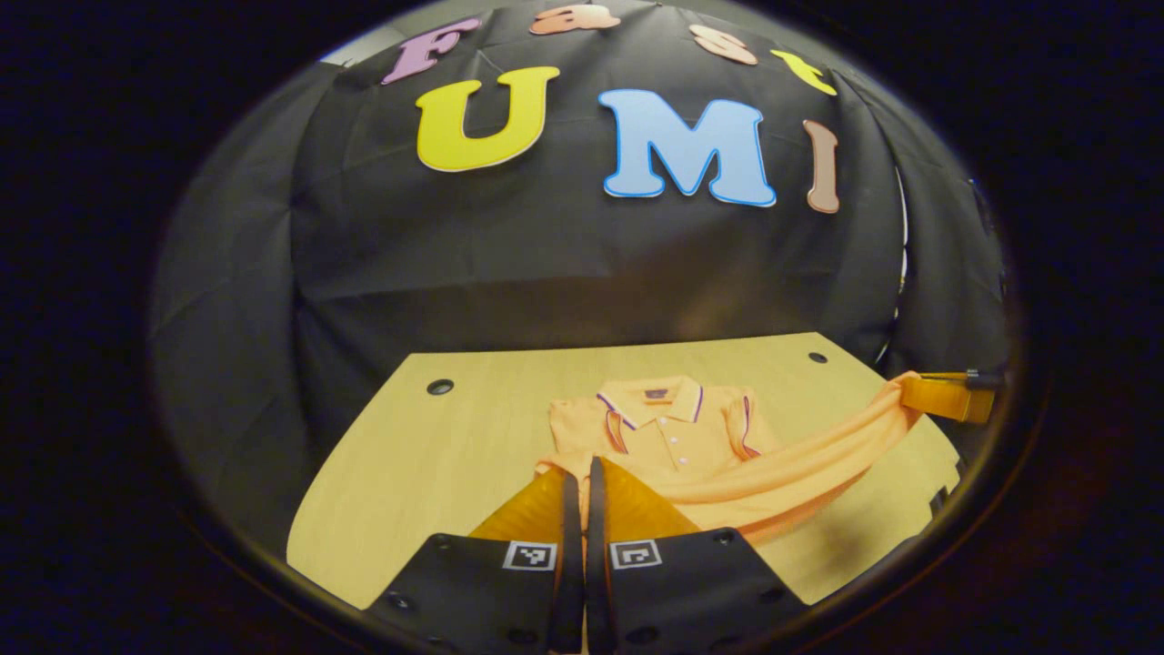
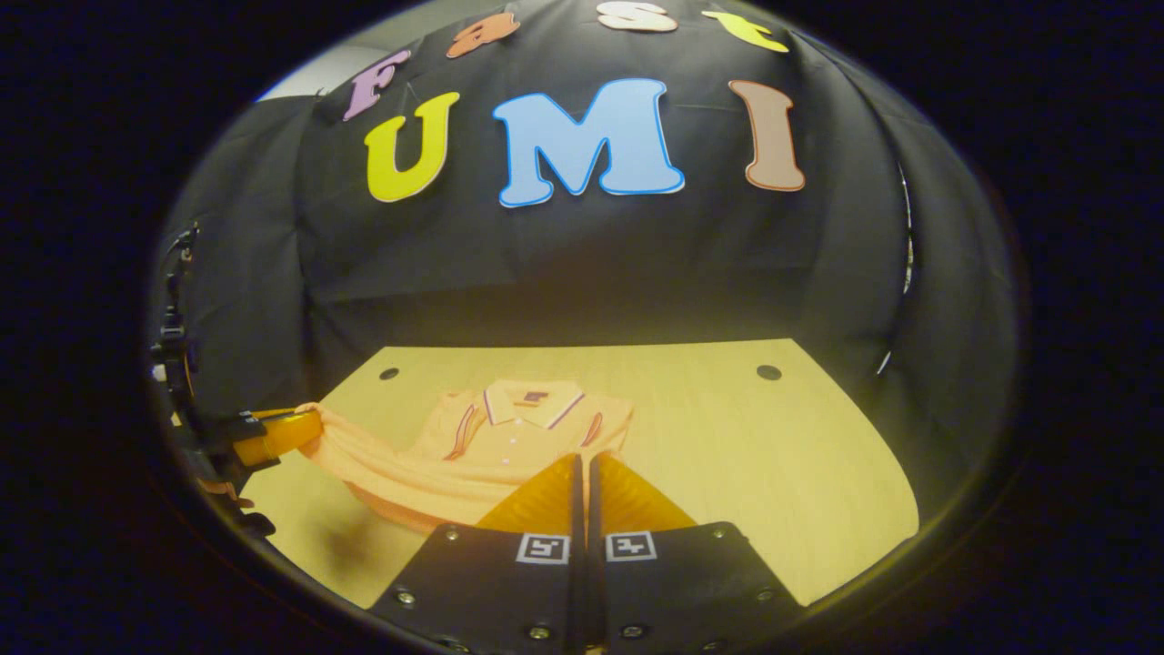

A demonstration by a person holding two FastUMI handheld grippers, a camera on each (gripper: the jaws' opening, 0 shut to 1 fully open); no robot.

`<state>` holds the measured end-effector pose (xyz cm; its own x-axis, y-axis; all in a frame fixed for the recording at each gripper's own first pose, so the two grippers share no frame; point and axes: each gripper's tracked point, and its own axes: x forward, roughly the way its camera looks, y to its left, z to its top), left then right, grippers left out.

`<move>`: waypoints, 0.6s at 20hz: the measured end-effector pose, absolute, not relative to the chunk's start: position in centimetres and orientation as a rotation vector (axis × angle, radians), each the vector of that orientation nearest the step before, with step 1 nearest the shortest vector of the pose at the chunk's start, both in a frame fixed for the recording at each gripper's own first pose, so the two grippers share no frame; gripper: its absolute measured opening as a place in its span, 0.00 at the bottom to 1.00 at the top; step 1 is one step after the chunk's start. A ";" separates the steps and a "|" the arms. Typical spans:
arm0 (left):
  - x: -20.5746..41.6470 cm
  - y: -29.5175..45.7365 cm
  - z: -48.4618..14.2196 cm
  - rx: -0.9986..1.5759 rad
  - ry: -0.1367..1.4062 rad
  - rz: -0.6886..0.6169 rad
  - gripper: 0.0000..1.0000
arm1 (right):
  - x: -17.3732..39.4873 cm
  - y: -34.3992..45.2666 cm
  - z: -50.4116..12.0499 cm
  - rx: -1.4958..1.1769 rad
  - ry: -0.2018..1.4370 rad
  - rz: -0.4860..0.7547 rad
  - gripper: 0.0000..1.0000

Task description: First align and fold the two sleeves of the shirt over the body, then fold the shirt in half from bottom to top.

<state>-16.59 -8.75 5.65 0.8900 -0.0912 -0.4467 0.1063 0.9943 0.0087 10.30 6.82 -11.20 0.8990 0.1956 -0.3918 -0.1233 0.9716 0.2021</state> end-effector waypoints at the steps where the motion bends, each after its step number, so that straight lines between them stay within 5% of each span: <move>1: -15.4 -8.8 5.6 0.039 0.461 -0.116 0.07 | 11.4 6.9 -11.0 0.176 0.420 0.155 0.00; 12: -2.0 -9.8 1.6 0.044 0.462 -0.226 0.07 | 22.3 7.5 -12.5 0.165 0.461 0.031 0.00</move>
<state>-1.97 -9.77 1.56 0.8706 -0.2058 -0.4469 0.2257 0.9742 -0.0090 22.30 7.55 -12.51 0.8956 0.0674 -0.4398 0.0071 0.9861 0.1657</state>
